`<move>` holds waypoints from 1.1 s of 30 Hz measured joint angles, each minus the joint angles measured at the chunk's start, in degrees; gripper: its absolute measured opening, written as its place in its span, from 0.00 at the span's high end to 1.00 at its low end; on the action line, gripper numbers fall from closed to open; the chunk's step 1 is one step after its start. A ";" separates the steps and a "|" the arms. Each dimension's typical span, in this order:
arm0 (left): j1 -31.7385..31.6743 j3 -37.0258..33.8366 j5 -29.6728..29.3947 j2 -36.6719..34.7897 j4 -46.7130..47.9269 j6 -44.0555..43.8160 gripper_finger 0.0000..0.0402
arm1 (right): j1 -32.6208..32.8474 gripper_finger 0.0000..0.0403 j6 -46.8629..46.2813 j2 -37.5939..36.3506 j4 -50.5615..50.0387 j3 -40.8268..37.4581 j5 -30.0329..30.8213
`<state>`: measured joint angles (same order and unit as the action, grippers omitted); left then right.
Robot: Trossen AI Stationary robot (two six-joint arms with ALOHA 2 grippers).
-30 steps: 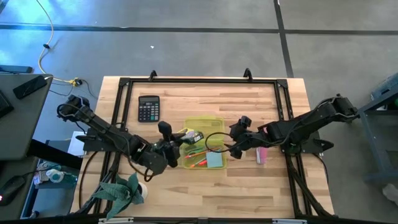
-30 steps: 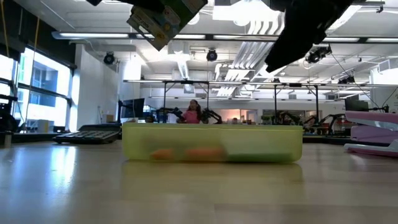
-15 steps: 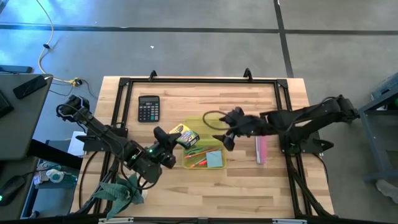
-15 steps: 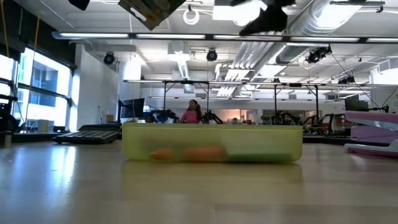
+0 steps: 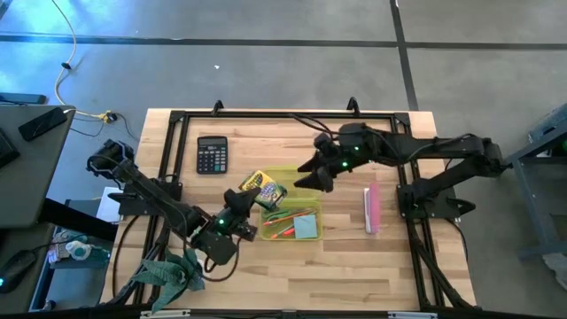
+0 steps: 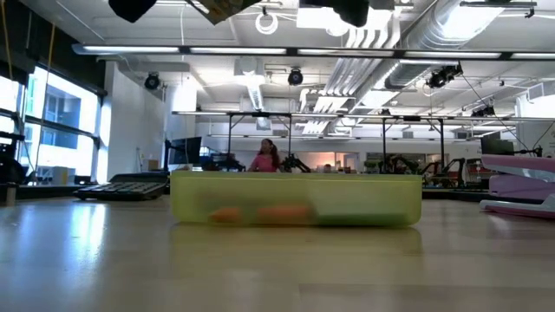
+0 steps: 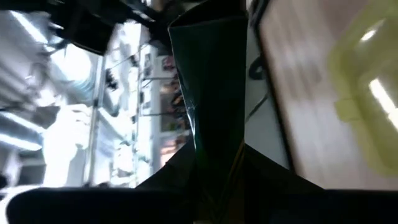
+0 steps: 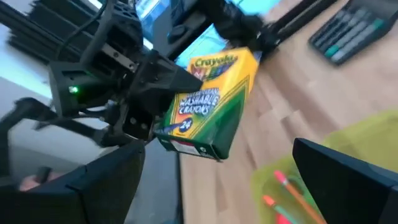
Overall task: Pack school essentials
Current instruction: Put the yellow crayon box into the yellow supply box
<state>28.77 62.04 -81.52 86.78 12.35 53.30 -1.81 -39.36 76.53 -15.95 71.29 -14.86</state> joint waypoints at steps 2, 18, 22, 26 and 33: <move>0.00 0.00 -2.25 1.08 -2.57 2.61 0.82 | -0.94 0.01 -1.93 1.27 1.31 -0.01 -3.30; -0.76 0.00 -8.46 7.84 -5.17 2.39 0.82 | -3.25 0.01 -8.67 9.50 5.51 -0.03 -12.21; -0.98 -0.01 -8.61 8.96 -6.33 2.38 0.82 | -3.01 0.01 -8.67 11.75 7.32 -0.05 -12.23; -1.01 0.00 -8.61 9.61 -6.35 2.38 0.82 | -3.01 0.02 -8.64 13.24 9.31 -0.05 -12.29; -1.01 0.00 -8.59 9.69 -6.33 0.88 0.82 | -2.68 0.17 -8.21 13.31 9.60 -0.05 -12.60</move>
<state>27.77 62.04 -90.11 96.47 6.02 54.18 -4.49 -47.57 89.84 -6.36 71.24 -27.46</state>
